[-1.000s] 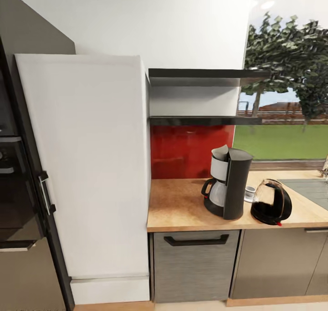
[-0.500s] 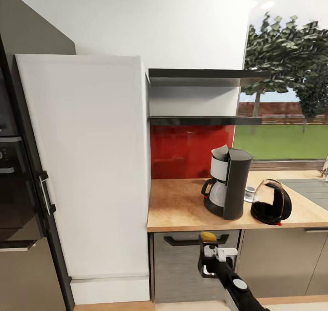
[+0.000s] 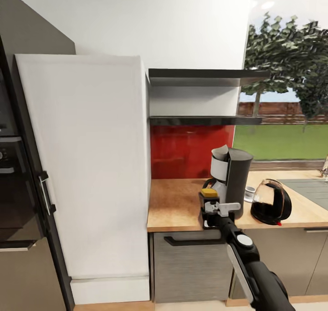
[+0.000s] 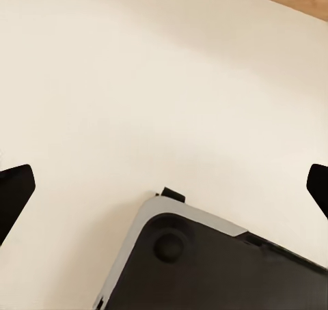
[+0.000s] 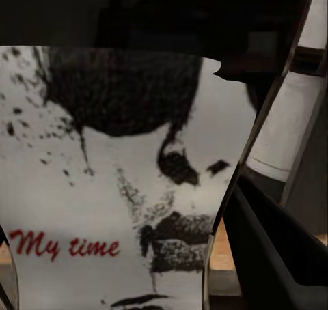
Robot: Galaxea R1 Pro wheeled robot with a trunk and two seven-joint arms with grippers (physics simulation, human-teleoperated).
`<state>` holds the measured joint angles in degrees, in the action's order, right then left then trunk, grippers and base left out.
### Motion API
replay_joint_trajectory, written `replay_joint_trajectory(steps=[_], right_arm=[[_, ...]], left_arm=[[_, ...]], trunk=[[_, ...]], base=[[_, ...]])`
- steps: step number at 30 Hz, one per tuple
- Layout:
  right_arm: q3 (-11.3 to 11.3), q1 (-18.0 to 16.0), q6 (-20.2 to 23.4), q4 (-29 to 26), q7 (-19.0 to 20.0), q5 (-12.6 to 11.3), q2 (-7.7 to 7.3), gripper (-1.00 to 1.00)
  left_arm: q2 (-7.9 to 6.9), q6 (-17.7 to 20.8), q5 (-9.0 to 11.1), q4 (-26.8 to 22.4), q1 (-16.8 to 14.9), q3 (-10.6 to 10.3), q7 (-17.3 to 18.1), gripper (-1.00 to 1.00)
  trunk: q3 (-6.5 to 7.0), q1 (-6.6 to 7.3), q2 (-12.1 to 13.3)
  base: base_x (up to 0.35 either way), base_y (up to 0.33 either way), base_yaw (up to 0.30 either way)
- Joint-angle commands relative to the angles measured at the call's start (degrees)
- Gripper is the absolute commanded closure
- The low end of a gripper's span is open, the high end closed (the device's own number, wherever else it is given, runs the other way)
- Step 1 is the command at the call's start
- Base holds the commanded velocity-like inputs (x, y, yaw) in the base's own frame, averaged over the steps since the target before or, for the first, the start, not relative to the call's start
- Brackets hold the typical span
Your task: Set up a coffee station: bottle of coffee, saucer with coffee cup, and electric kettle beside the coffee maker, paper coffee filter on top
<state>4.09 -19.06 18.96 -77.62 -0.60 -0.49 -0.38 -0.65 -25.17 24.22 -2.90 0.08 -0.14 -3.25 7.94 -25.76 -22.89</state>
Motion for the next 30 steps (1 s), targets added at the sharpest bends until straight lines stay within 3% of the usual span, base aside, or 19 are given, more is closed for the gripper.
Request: replay_joint_trajectory(steps=[1,4,6,9,10,13,21,30], right_arm=[[0.2,0.0,0.9,-1.3,-0.1,-0.1,-0.01,1.00],[0.2,0.0,1.5,-1.9,0.3,-0.4,0.05,1.00],[0.1,0.0,-0.6,3.3,1.6,-0.2,0.02,1.00],[0.0,-0.4,-6.3,9.5,2.4,-0.4,0.07,1.00],[0.0,-2.4,-10.8,16.4,3.0,-0.4,0.26,1.00],[0.0,-5.6,-17.4,23.8,3.3,-0.3,0.33,1.00],[0.0,-6.1,-18.5,24.9,3.3,-0.1,0.48,1.00],[0.0,-6.1,-18.5,25.3,3.3,-0.2,0.55,1.00]], left_arm=[[-0.01,-0.1,0.5,-0.1,0.0,0.5,-0.3,-1.00],[-0.04,0.2,3.1,-0.2,0.0,2.6,0.1,-1.00],[-0.05,1.5,4.1,-0.5,0.0,3.5,0.4,-1.00],[0.02,2.2,3.3,-0.7,0.0,3.7,0.5,-1.00],[0.08,2.4,1.7,-0.7,0.0,3.8,0.5,-1.00],[0.12,2.5,1.0,-0.5,0.0,3.8,0.5,-1.00],[0.04,2.6,1.0,-0.4,0.0,3.7,0.5,-1.00],[0.04,2.6,1.0,-0.4,0.0,3.6,0.5,-1.00]], trunk=[[-0.02,-0.02,0.0],[-0.02,-0.02,0.0],[-0.02,-0.02,0.0],[-0.02,-0.02,0.0],[-0.02,-0.02,0.0],[-0.02,-0.02,0.0],[-0.02,-0.02,0.0],[-0.02,-0.02,0.0]], base=[[0.000,0.000,0.000],[0.000,0.000,0.000],[0.000,0.000,0.000],[0.000,0.000,0.000],[0.000,0.000,0.000],[0.005,0.000,0.000],[0.135,0.000,0.000],[0.308,0.000,0.000]])
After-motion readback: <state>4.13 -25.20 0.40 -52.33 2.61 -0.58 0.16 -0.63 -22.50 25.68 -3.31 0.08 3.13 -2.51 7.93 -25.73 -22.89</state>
